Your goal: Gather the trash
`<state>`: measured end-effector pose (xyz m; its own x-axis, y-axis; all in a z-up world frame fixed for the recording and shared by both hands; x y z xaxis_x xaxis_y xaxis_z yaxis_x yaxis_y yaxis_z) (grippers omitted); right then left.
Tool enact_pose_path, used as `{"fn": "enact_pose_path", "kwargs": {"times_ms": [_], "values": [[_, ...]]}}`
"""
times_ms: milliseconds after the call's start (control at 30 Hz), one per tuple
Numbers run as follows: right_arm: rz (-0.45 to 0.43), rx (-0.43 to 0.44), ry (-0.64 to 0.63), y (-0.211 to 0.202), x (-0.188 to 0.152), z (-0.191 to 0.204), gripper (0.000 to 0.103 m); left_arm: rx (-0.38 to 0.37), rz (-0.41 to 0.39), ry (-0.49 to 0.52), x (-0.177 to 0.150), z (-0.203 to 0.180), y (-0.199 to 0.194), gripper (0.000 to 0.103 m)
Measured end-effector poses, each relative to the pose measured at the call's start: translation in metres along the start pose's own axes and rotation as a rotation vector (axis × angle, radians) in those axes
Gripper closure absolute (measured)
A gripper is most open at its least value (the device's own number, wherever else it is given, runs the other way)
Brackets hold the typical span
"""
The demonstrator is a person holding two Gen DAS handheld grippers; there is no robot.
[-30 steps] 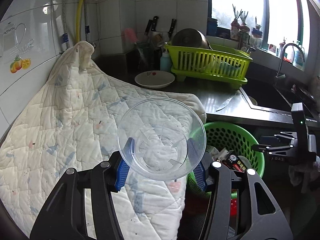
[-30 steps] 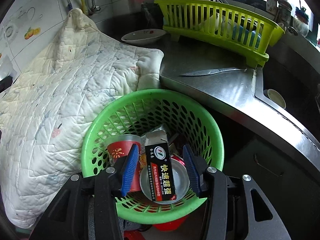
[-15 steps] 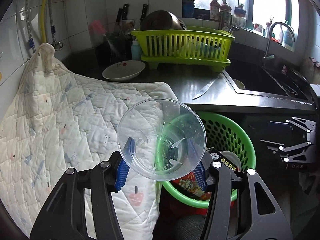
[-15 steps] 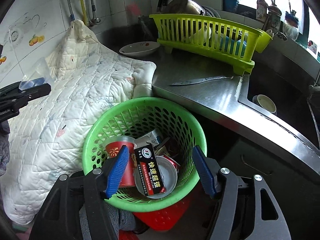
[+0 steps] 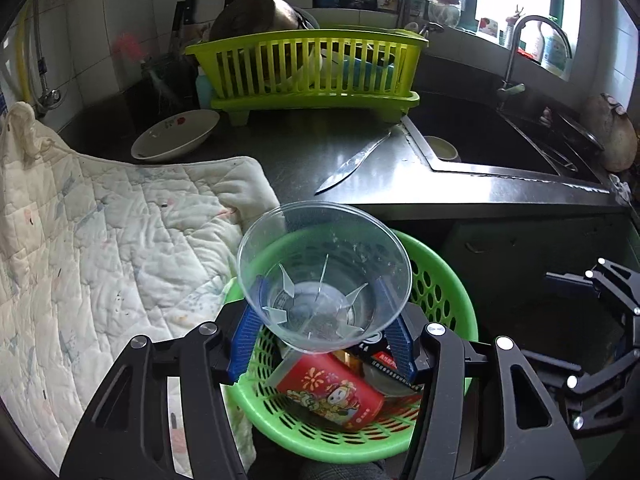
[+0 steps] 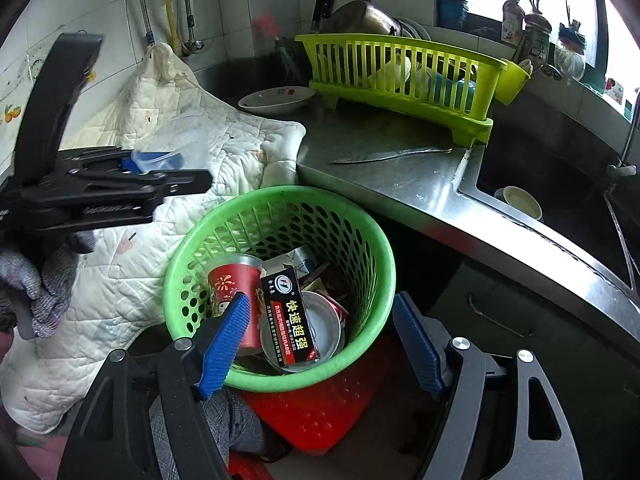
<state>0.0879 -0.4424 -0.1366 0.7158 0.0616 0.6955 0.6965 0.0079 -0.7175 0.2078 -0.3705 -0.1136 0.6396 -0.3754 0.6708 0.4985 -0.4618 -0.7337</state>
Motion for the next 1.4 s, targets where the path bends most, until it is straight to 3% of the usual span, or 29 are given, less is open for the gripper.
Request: {"fn": "enact_pose_path", "kwargs": {"times_ms": [67, 300, 600, 1067, 1400], "values": [[0.0, -0.001, -0.003, -0.001, -0.003, 0.001, 0.032, -0.019, 0.001, -0.006, 0.002, -0.005, 0.002, 0.032], [-0.004, 0.009, -0.003, -0.005, -0.008, 0.007, 0.032, -0.015, -0.022, -0.023, 0.002, 0.0, -0.008, 0.032], [-0.029, 0.032, 0.005, -0.01, -0.004, 0.025, 0.028, 0.023, -0.068, -0.109, -0.007, 0.04, -0.051, 0.024], [-0.064, 0.074, -0.031, -0.015, 0.02, 0.085, 0.016, 0.22, -0.192, -0.158, -0.025, 0.111, -0.124, 0.006], [-0.075, 0.078, -0.03, -0.019, 0.035, 0.117, 0.012, 0.314, -0.256, -0.206, -0.046, 0.147, -0.171, 0.005]]}}
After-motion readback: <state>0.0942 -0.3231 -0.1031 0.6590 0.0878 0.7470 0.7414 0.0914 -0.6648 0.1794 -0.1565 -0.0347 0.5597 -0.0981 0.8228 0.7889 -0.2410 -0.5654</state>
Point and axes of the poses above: each gripper's, at about its wrist camera, not at the fingertips, and y roughly the way its jaws point, z to its left, x to its top, the point moved 10 cm from there along y, roughly the way its jaws point, and after that the axes turned 8 degrees about -y, right-handed, at the moved point
